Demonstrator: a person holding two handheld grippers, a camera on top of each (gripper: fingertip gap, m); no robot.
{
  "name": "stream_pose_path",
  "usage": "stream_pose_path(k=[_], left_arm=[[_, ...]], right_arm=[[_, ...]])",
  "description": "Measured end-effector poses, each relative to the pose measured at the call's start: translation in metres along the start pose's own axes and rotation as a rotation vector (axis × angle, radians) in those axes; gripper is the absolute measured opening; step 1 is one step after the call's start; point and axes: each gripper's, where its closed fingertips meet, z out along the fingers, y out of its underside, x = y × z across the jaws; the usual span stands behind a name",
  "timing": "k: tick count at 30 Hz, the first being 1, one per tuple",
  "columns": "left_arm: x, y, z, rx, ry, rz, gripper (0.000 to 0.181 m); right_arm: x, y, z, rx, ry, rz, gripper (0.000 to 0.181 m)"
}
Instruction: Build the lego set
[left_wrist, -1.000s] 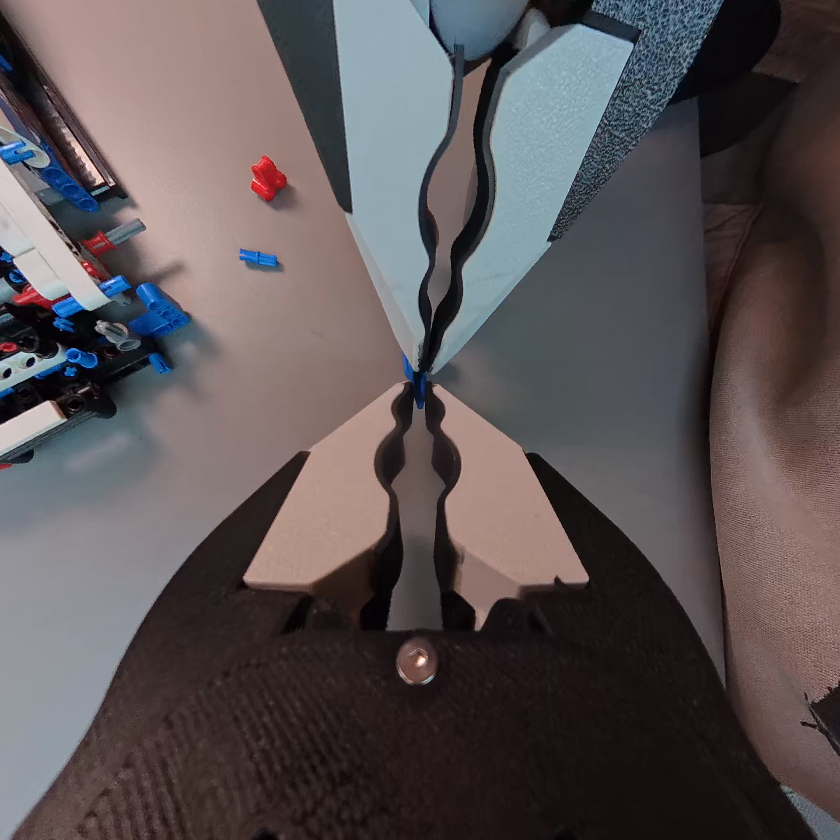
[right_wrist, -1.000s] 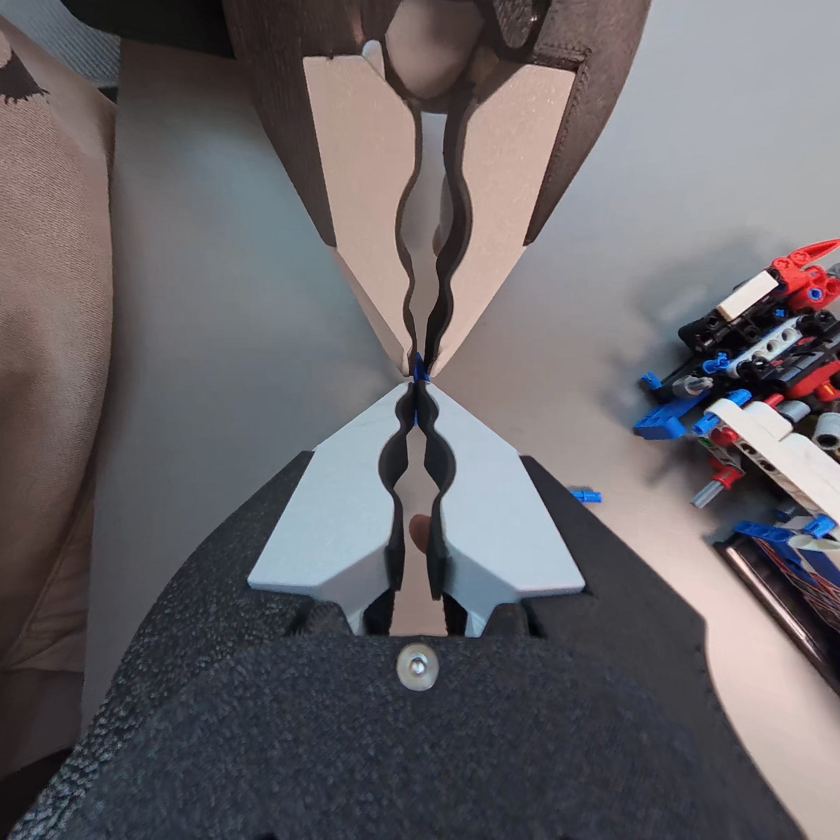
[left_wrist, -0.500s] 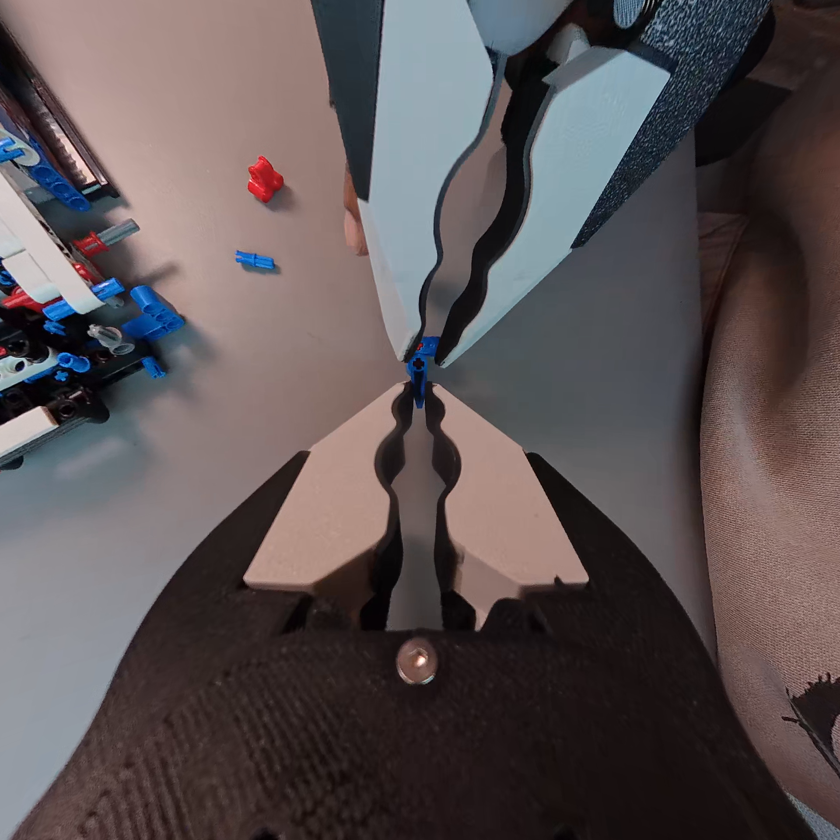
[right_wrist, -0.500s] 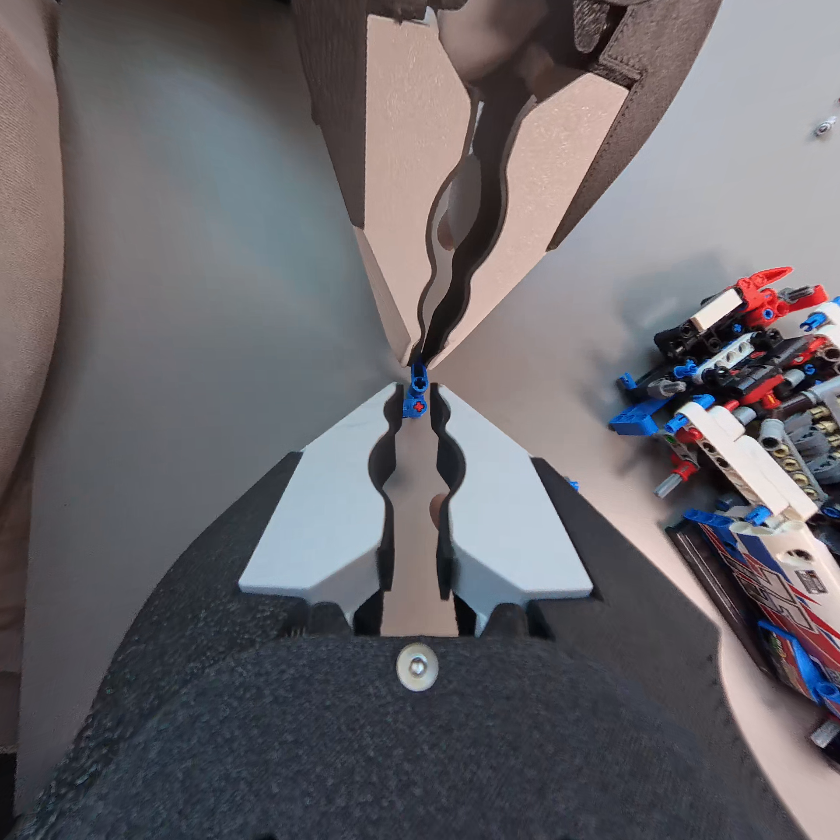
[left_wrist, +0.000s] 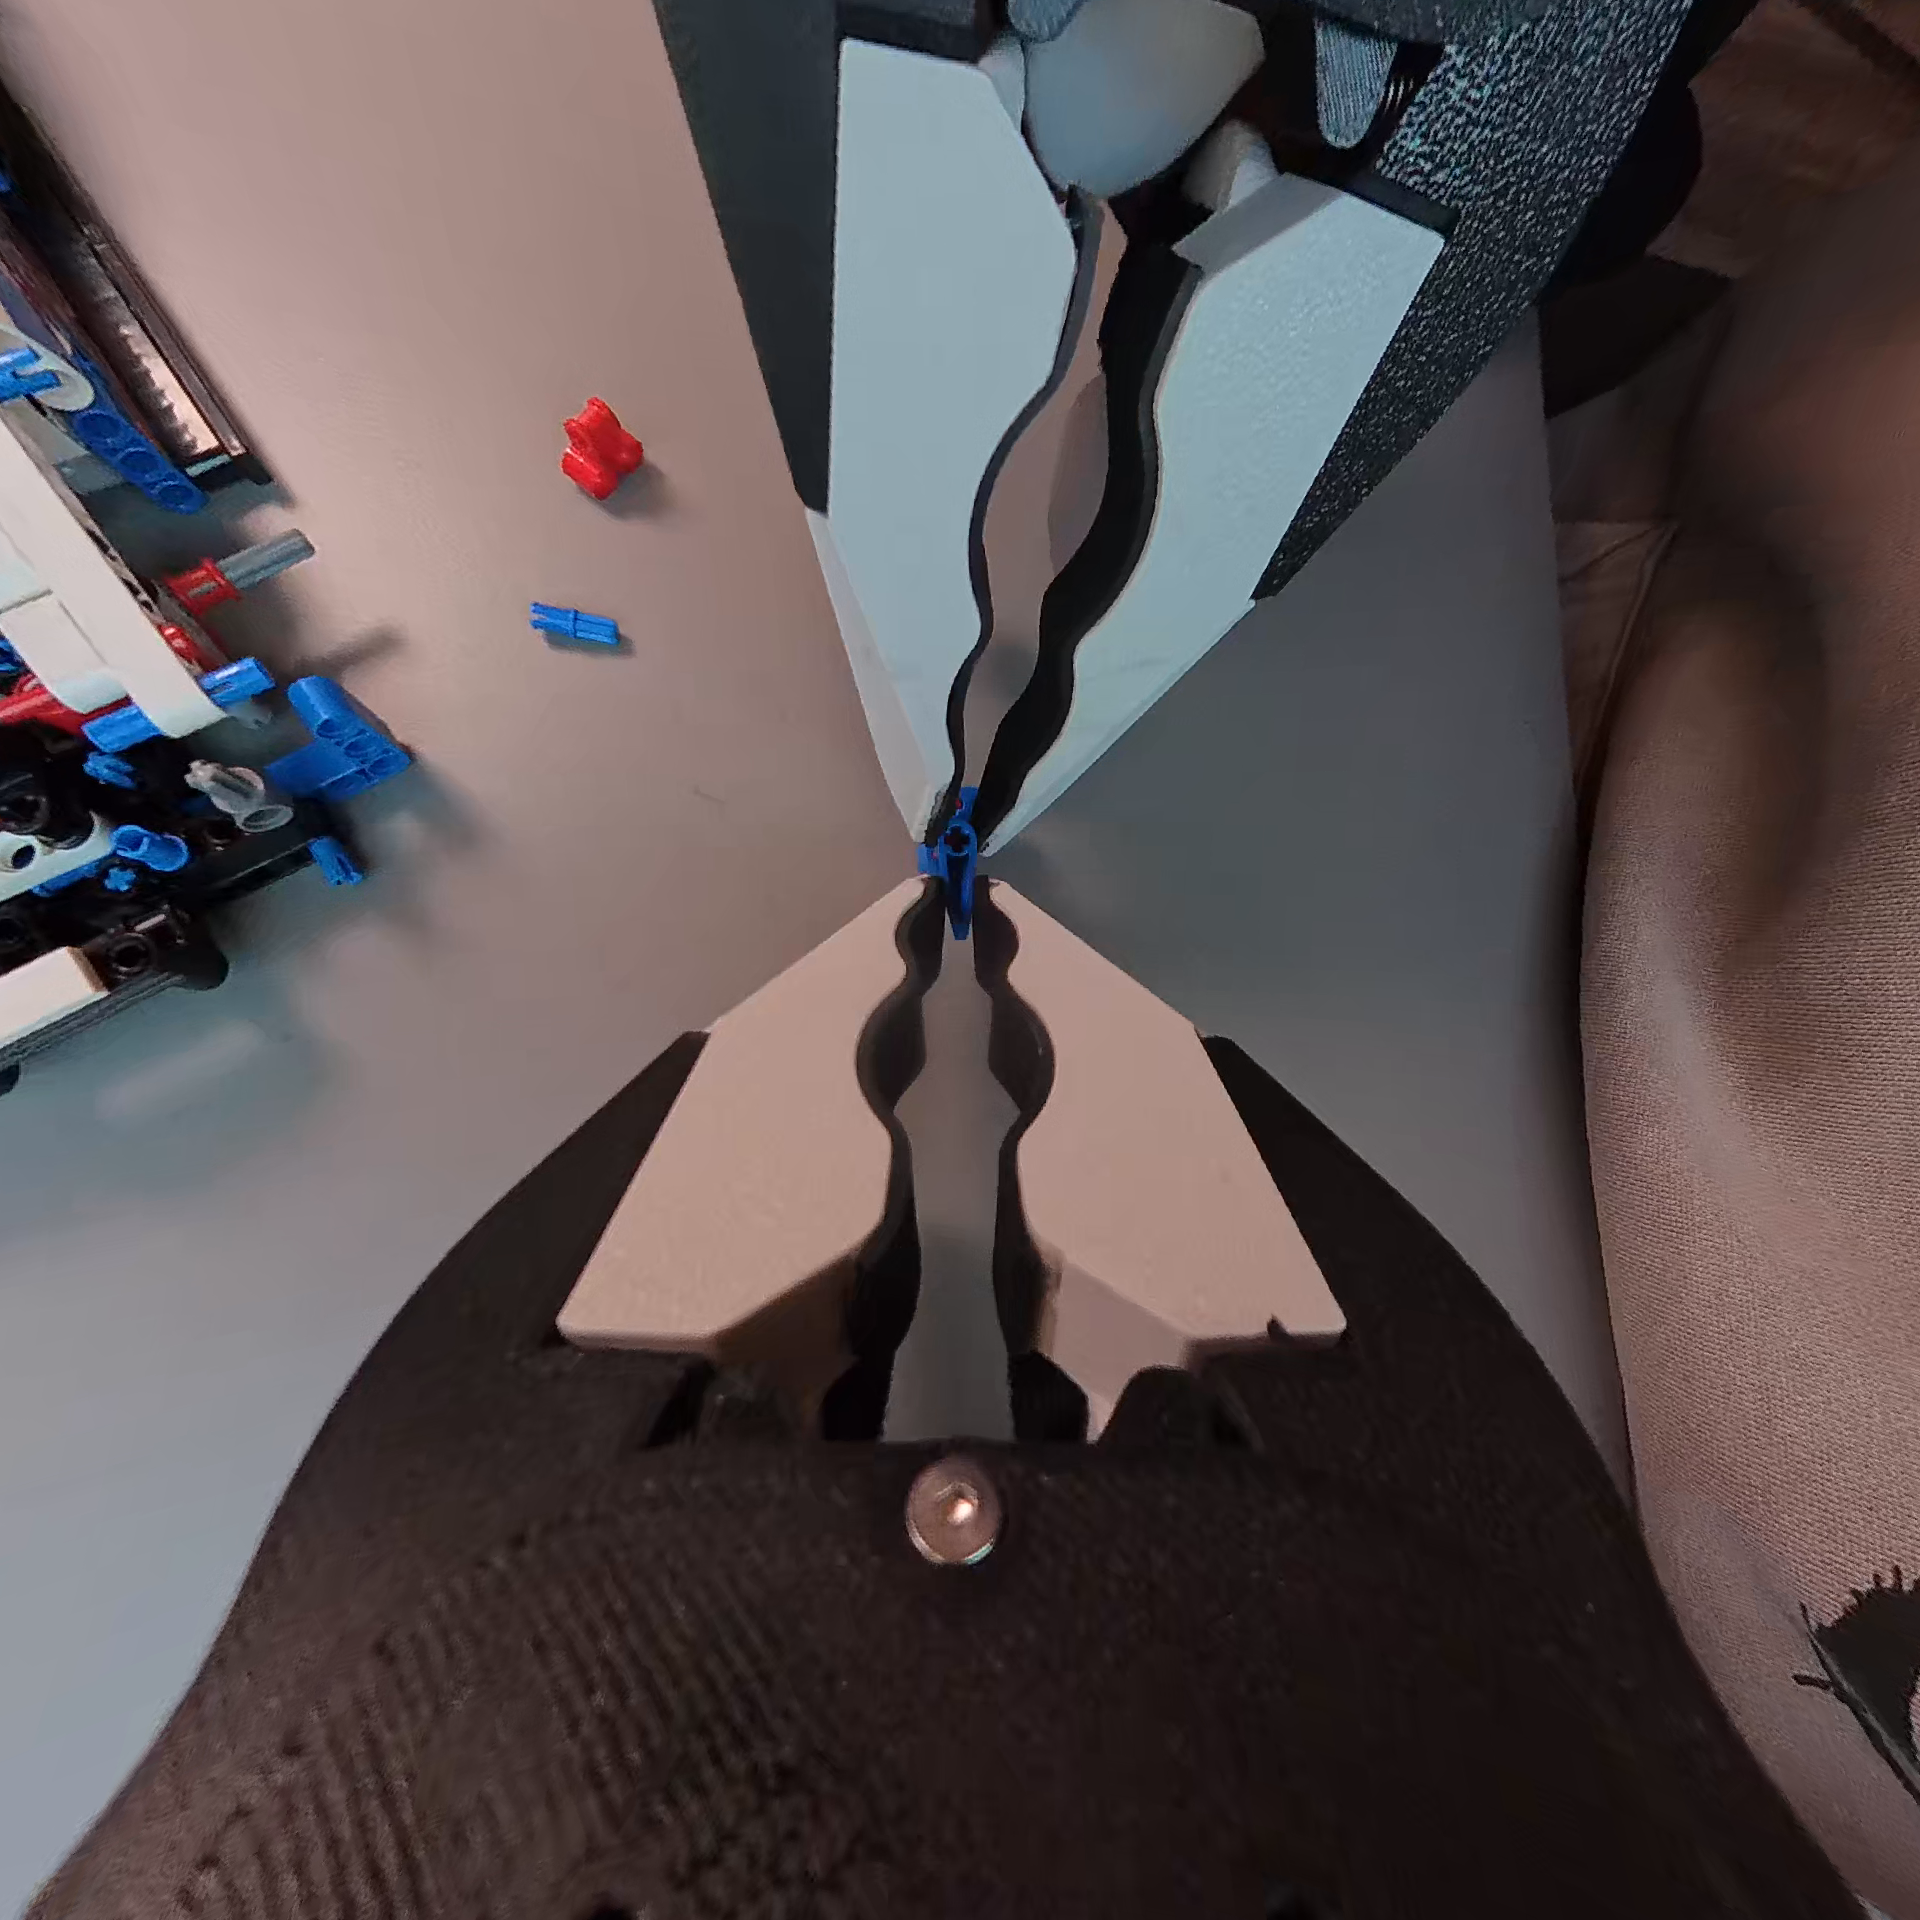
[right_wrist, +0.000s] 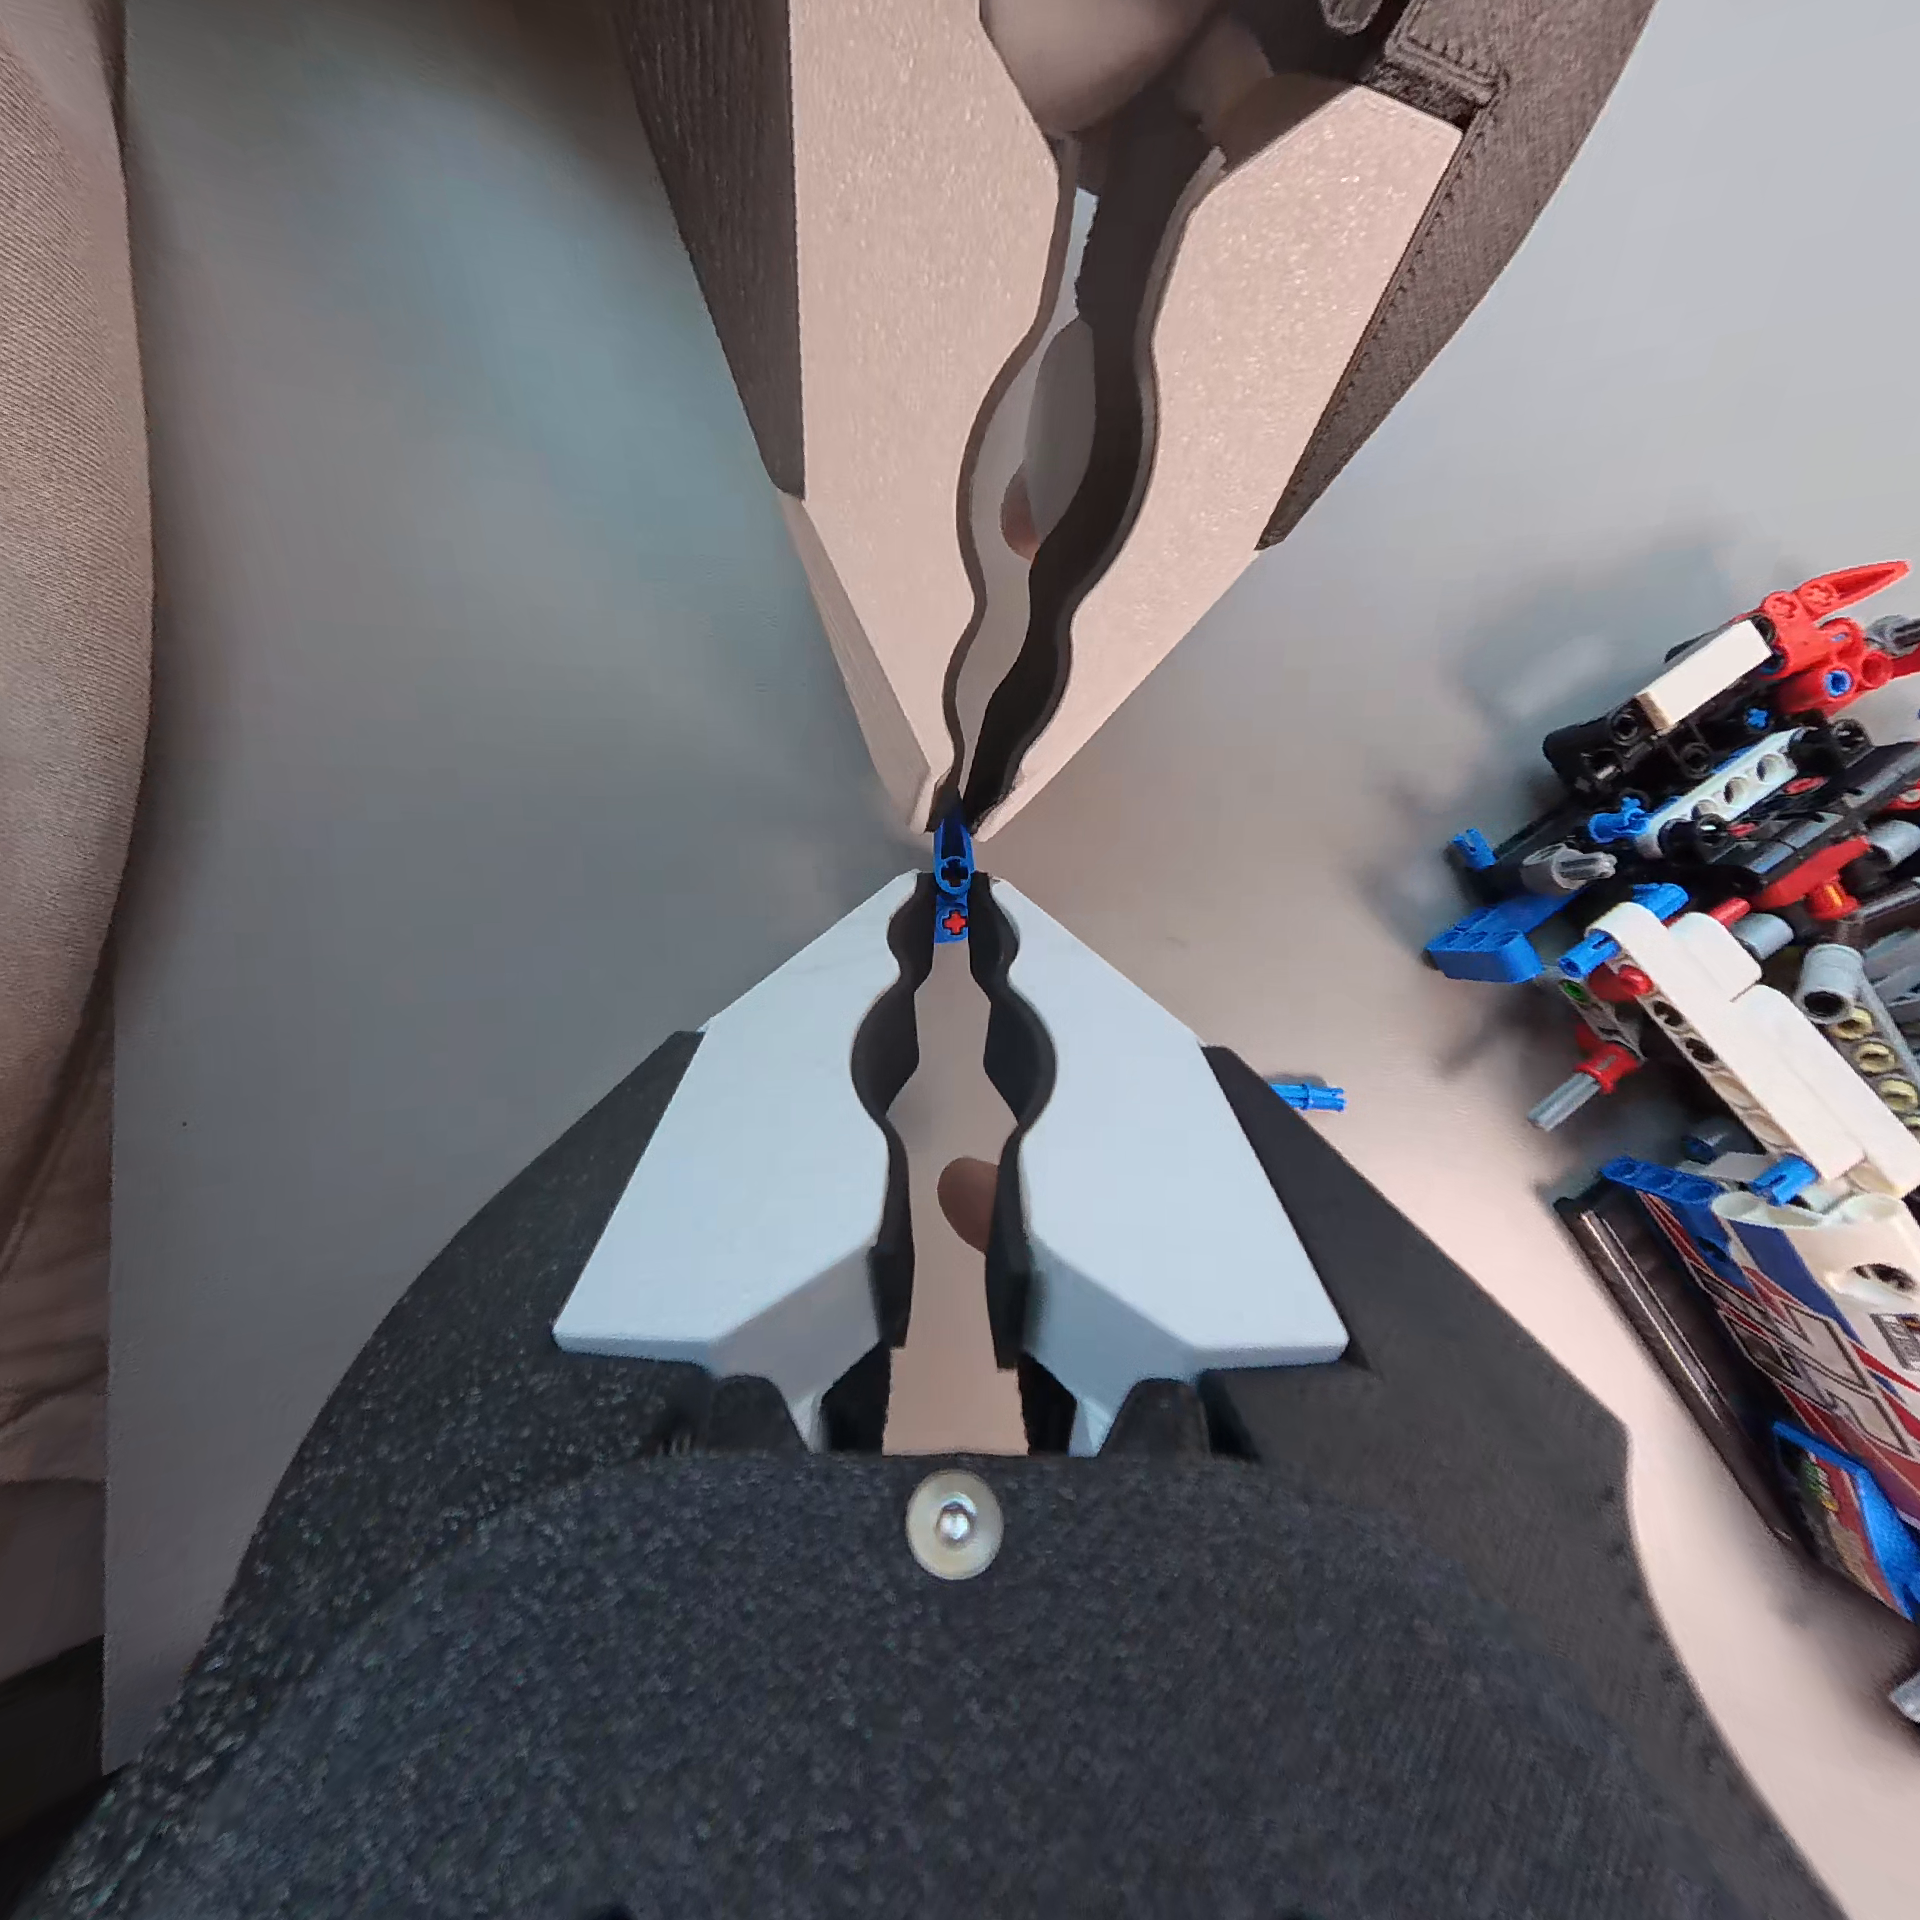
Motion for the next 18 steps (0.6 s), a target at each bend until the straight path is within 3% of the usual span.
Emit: stream_pose_path(k=[1, 15, 18], left_arm=[[0.0, -0.001, 0.0, 0.0, 0.002, 0.001, 0.002], [0.002, 0.004, 0.009, -0.066, 0.048, -0.047, 0.003], [0.004, 0.007, 0.013, -0.079, 0.046, -0.033, 0.003]], right_arm=[[0.0, 0.0, 0.0, -0.002, -0.002, 0.002, 0.004], [-0.003, -0.001, 0.006, 0.022, -0.02, 0.005, 0.005], [-0.002, 0.002, 0.006, 0.009, 0.006, -0.054, 0.013]])
